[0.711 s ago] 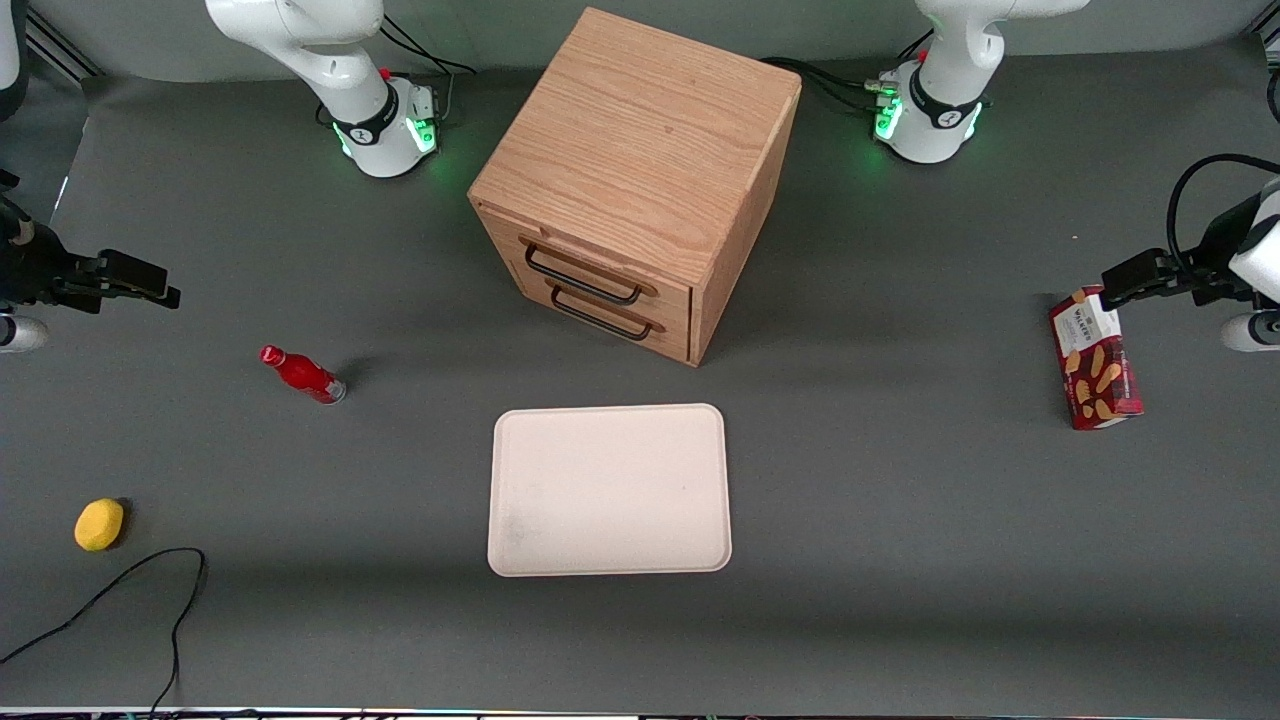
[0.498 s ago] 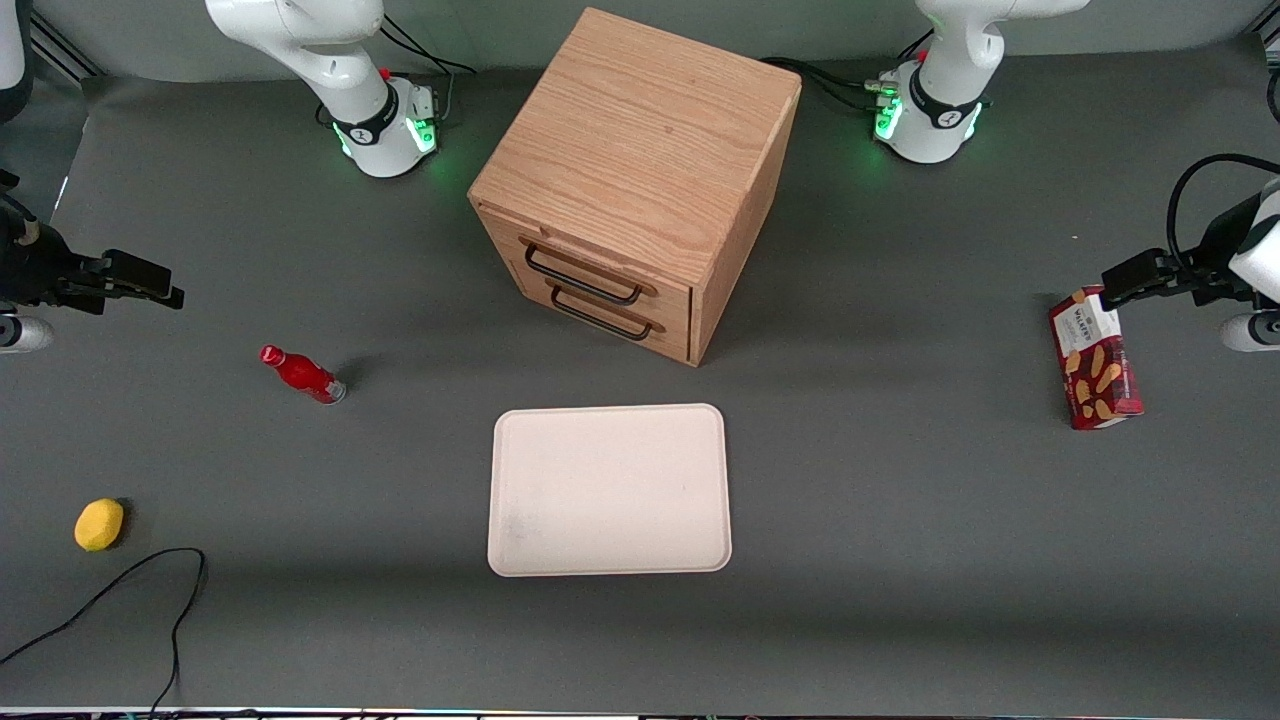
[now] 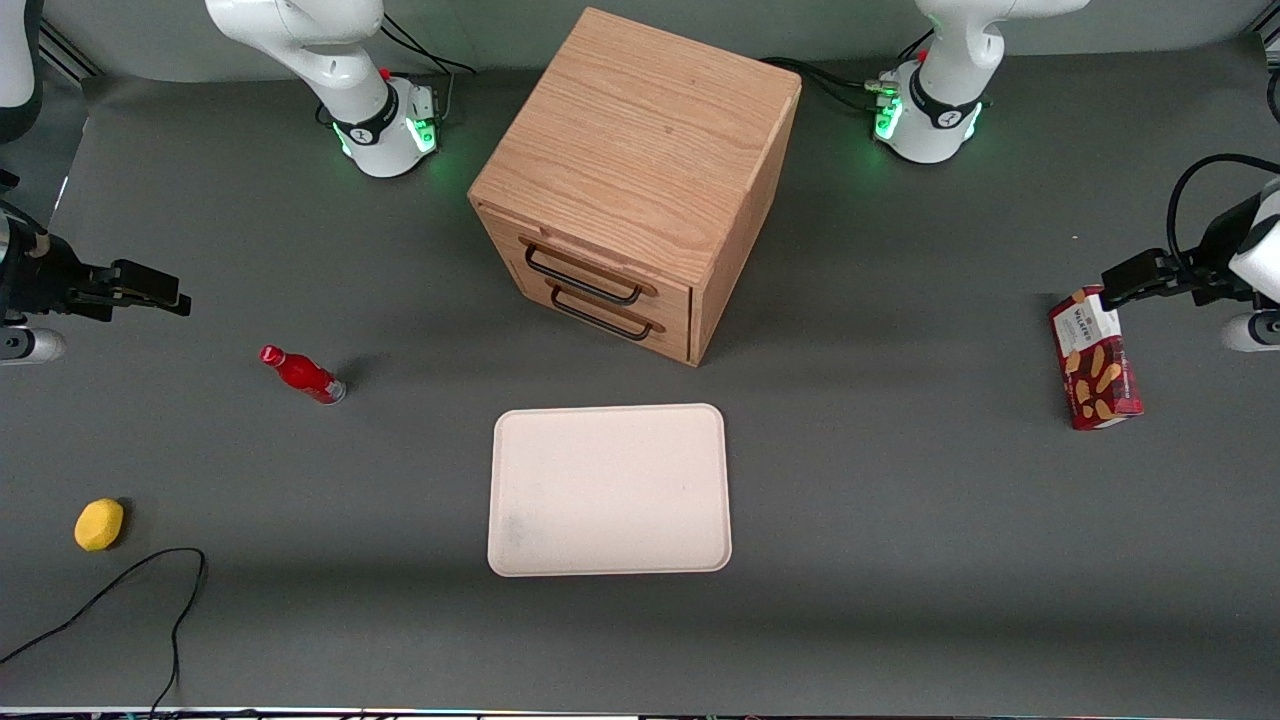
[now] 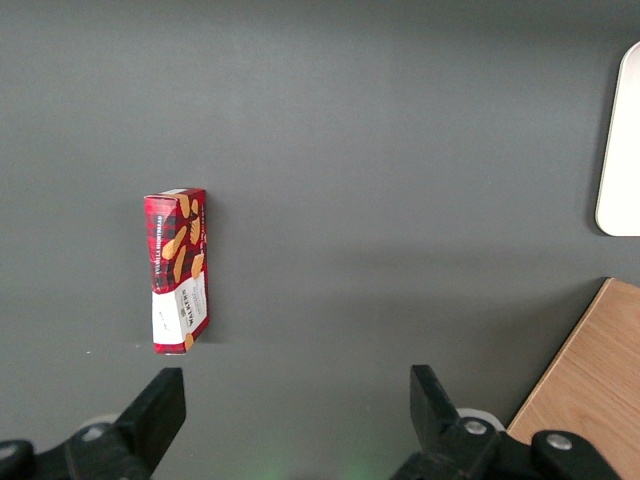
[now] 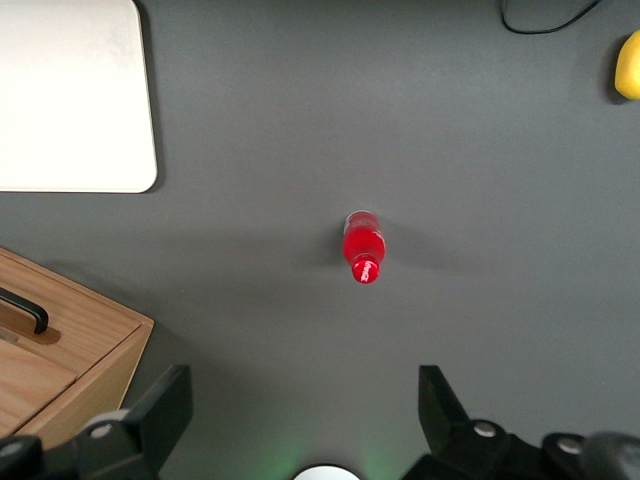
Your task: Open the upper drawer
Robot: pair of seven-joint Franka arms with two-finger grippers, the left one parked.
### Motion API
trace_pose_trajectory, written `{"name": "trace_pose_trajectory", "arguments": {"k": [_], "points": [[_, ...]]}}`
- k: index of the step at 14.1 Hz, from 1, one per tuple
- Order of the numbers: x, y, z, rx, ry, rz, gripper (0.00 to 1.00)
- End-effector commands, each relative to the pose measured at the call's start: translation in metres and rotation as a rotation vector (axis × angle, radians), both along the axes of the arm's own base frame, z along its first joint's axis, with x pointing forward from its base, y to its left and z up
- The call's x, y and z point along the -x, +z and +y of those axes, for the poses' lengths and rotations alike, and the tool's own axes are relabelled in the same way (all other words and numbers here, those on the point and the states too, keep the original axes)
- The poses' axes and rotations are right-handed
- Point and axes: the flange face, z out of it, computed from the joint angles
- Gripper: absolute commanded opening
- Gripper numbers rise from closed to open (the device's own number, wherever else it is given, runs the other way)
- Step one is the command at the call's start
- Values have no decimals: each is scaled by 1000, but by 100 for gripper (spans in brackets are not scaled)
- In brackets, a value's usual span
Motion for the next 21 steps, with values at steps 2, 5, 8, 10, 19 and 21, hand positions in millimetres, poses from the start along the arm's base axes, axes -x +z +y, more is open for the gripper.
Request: {"name": "trace_pose_trajectory", "arguments": {"k": [2,5,8,10,19,21], "points": [[-2,9,0,-70,-23,1,100],[-5,22,14,-86,0,-35,100],[-16,7,23,-90,13,-32,100],[-21,7,25,-97,31,-43,100],[-35,-17,138,-142,335,-32,100],[-40,-10,170,-219,495,-68,100]]}}
